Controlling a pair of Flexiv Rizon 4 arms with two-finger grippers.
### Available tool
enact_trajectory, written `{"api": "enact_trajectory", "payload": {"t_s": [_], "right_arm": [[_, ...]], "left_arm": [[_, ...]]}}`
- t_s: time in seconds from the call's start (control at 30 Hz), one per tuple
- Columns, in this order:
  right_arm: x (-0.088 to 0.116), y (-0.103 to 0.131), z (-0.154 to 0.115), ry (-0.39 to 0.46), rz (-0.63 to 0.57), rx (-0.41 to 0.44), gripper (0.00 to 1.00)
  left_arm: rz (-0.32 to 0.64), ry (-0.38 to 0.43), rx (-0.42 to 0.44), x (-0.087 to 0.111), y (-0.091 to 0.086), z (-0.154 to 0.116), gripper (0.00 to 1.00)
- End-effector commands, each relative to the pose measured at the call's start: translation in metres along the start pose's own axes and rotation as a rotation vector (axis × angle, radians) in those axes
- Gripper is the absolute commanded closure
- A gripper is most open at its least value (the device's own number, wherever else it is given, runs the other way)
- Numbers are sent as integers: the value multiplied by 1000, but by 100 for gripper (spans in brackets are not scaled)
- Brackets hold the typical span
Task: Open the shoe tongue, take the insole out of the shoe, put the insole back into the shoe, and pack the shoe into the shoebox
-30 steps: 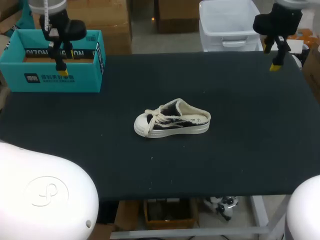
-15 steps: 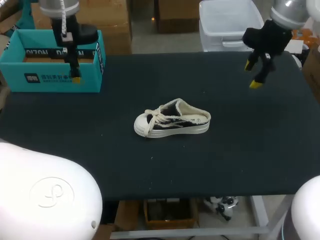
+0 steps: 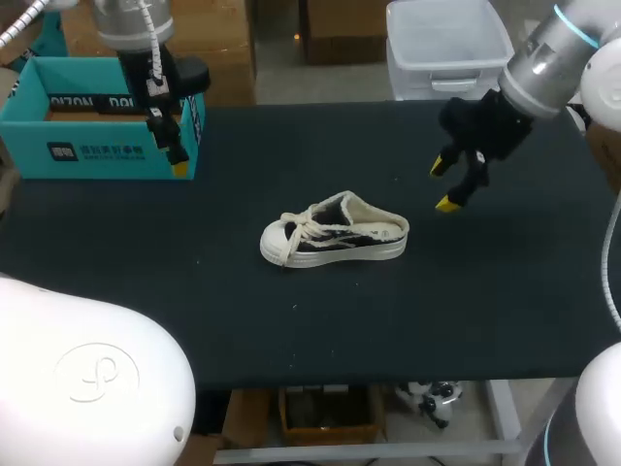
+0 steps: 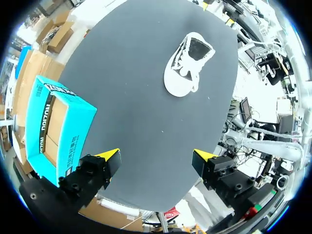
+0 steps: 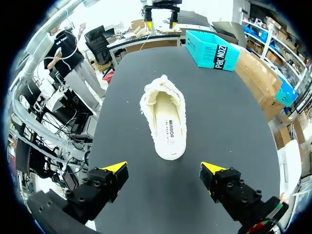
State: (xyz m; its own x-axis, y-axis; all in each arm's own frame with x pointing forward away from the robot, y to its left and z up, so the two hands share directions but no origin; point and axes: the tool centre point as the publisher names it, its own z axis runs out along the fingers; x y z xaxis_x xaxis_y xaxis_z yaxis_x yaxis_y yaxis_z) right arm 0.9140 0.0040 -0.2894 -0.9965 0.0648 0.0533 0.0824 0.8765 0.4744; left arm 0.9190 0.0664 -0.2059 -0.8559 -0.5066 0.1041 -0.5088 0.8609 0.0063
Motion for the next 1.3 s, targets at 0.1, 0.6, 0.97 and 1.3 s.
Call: {"api": "enact_trajectory", "payload": {"t_s": [0.1,0.6,0.97,1.3], "right_arm": [[8,5,38,-97,-17,-95,0],[9,7,44,-83,-23,-112,0],[9,14,82,-94,-23,-159,0],[7,8,103,-143,12,-231,0]], "left_arm": [[-213,-42,-13,18,-9,10,0],[-234,-67,-14,19,-10,10,0],[-607,-60,-62,56,-50,33,0],[-620,-89,-58,91,-69,46,0]]}}
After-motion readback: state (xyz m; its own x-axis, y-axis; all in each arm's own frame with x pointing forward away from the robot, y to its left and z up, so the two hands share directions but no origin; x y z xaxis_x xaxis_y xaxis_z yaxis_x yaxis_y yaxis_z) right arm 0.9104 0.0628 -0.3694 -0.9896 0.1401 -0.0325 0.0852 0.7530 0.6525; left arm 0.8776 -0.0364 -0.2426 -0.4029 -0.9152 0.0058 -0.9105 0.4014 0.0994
